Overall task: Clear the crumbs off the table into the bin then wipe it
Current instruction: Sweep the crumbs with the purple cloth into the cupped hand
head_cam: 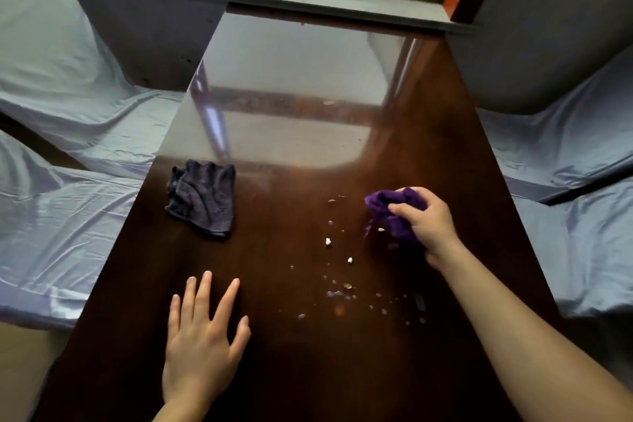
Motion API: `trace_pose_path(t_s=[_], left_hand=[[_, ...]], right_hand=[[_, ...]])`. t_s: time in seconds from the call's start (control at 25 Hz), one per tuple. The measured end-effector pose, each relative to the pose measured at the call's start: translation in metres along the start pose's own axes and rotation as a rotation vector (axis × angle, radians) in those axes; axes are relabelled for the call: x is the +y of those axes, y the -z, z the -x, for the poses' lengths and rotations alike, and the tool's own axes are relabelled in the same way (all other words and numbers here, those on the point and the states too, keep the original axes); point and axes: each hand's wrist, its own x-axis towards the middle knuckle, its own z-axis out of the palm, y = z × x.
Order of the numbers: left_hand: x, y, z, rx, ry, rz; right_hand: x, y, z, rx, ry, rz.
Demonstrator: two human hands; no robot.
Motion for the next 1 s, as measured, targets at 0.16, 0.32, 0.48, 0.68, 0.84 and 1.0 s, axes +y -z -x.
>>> trace_pose_path(t_s=[0.16, 0.32, 0.48, 0.68, 0.84, 1.0], left_hand=[[0.001, 0.0, 0.0, 0.005, -0.001, 0.014], [0.002, 0.001, -0.002, 0.013, 0.003, 0.03], [0.003, 0.0, -0.002, 0.035, -0.002, 0.048], [0.006, 0.003, -0.003, 0.038, 0.003, 0.049], [0.007, 0.004, -0.002, 0.035, 0.004, 0.033], [0.004, 0.004, -0.002, 0.028, 0.004, 0.035]], right_hand=[[0.011, -0.012, -0.005, 0.093, 0.11, 0.696], [0.018, -0.025, 0.039, -0.306, 0.216, 0.81], [0.028, -0.029, 0.08, -0.436, 0.223, 0.628], [0.004, -0.017, 0.021, -0.094, 0.164, 0.346], [0.001, -0.043, -0.003, -0.183, 0.212, 0.656], [0.015, -0.063, 0.041, -0.466, 0.403, 0.788]])
